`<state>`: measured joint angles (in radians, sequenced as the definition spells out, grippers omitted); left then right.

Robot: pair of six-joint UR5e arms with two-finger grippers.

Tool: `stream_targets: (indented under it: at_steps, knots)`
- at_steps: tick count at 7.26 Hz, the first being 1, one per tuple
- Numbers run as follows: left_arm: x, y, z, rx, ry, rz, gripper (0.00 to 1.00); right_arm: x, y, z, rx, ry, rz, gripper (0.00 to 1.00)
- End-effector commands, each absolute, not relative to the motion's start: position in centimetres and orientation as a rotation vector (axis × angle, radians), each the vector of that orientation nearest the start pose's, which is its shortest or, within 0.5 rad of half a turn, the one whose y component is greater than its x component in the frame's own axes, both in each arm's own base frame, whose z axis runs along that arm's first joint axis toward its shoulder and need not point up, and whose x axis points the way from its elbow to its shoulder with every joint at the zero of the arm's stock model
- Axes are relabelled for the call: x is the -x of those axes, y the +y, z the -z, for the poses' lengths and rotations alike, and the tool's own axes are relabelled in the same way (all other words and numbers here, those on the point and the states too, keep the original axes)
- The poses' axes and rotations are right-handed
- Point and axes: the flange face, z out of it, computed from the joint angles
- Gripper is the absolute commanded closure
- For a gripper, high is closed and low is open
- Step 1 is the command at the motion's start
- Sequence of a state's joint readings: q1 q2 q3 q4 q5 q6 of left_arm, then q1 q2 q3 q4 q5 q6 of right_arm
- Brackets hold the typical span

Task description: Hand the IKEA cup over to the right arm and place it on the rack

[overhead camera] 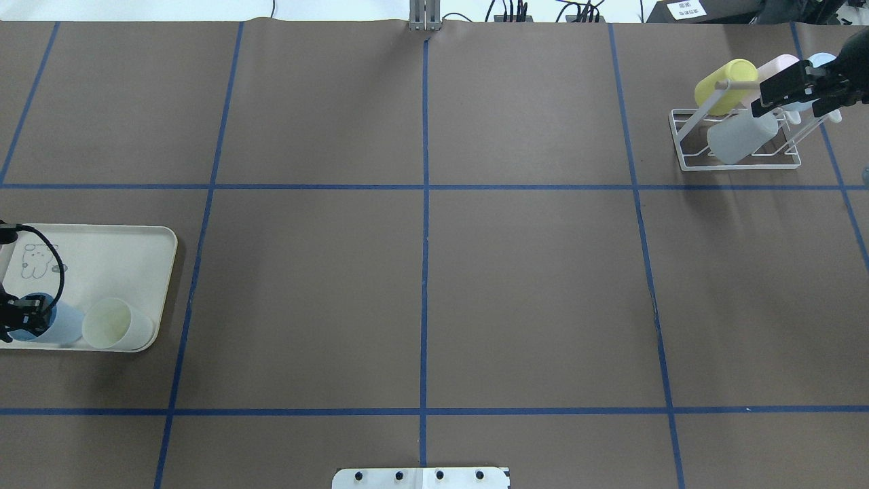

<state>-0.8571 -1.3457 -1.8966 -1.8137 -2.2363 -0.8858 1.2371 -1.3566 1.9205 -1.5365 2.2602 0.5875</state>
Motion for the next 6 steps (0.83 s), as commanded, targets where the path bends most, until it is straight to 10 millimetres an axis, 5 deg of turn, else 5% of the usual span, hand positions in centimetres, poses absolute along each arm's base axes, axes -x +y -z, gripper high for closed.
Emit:
stream_targets:
  at_steps: [1,4,6]
  knots:
    - [-20.7,-36.5,-55.5,0.274,0.796,0.042,1.00,11.3,-53.8,-37.2,-0.220,-0.857,-0.033,0.02]
    - [-13.6,-38.5,-50.9,0.200,0.823,0.203,1.00,12.6,-53.5,-35.9,-0.208,-0.875,-0.063,0.02]
    - [-12.8,-39.8,-46.6,0.233,0.792,0.256,1.00,14.0,-52.4,-34.3,-0.197,-0.900,-0.082,0.02]
